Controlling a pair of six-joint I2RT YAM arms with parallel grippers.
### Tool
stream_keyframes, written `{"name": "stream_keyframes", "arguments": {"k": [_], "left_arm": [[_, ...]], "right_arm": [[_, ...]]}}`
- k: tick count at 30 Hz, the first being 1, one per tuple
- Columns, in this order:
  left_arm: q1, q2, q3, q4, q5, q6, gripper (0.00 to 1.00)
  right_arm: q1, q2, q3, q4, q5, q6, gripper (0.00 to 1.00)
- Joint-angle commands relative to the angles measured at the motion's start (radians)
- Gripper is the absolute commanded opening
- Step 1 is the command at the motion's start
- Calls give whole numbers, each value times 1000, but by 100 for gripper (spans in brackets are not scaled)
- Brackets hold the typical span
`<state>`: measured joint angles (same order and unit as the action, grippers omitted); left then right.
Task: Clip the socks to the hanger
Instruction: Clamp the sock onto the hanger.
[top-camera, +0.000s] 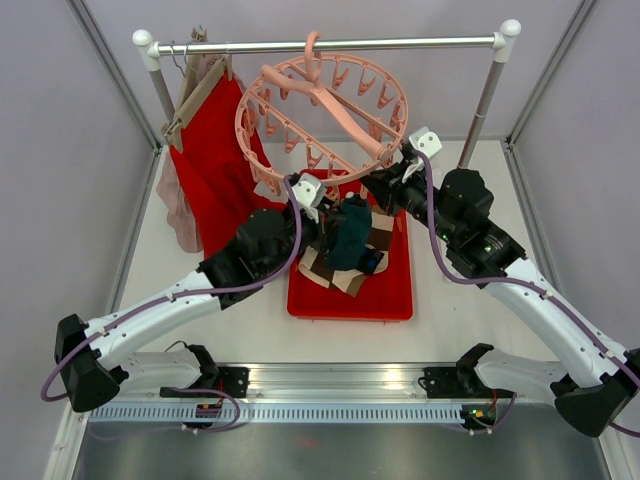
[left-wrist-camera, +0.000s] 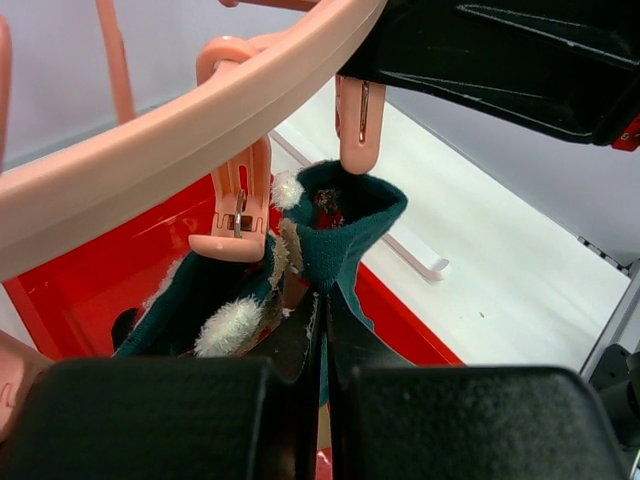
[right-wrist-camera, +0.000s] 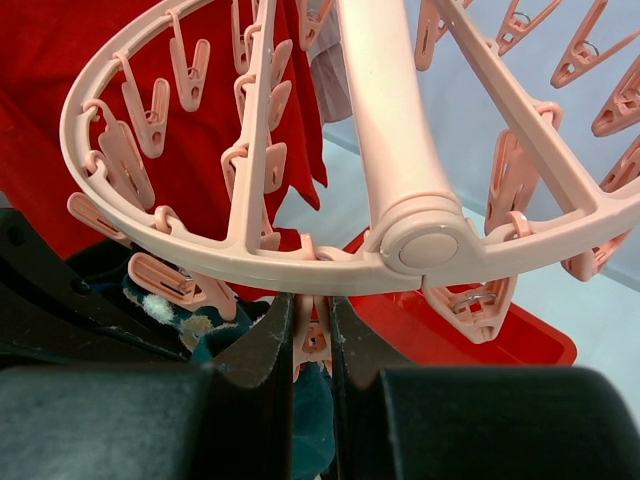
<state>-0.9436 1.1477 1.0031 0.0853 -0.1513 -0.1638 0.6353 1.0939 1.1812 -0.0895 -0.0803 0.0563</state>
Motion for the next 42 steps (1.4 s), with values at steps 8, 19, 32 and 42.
{"name": "stream_keyframes", "arguments": {"k": [8, 19, 32, 42], "left_arm": [[2, 14, 17, 62, -13, 20, 2], [2, 17, 15, 97, -57, 3, 2], [-1, 21, -12, 152, -70, -14, 2], [0, 27, -8, 188, -77, -13, 2]], "right_arm": [[3, -25, 54, 11, 17, 10, 0], [3, -11, 63, -13, 17, 17, 0], [3, 6, 80, -41, 37, 20, 0], [3, 26, 98, -62, 31, 25, 0]]}}
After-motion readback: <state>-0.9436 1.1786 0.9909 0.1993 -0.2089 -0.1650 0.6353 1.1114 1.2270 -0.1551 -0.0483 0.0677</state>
